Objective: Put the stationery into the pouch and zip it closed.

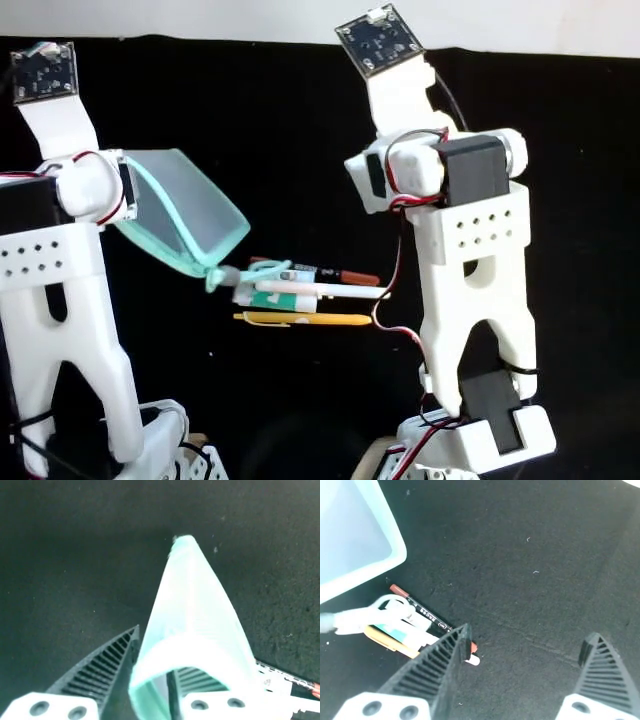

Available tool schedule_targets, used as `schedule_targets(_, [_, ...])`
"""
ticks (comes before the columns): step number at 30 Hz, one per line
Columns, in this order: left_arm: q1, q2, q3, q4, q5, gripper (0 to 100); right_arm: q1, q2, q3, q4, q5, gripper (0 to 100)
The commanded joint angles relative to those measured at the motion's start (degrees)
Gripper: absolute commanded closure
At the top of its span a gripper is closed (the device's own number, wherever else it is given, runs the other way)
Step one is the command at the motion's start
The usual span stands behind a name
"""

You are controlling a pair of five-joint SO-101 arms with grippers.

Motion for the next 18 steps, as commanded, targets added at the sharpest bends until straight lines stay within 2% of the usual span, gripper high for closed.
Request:
schedule_targets(1, [0.0, -0.4, -0.4, -0.3, -2.0, 95, 0.6, -2.0, -0.1, 0.7, 0.6, 65.6])
schedule_targets(3, [0.0, -0.4, -0.4, -0.4, -4.0, 100, 0.6, -2.0, -0.1, 0.7, 0.6, 65.6])
schedule_targets(9, [0.0, -0.8, -0.6, -0.4, -3.9, 99, 0.6, -1.8, -0.1, 0.7, 0.5, 65.6])
schedule_targets(13, [-0.1, -0.8, -3.1, 0.1, 0.0, 99, 0.6, -1.9, -0.1, 0.7, 0.4, 65.6])
schedule_targets(18, [0.0, -0.8, -9.7, 4.8, 3.3, 99, 0.6, -1.9, -0.1, 0.7, 0.4, 65.6])
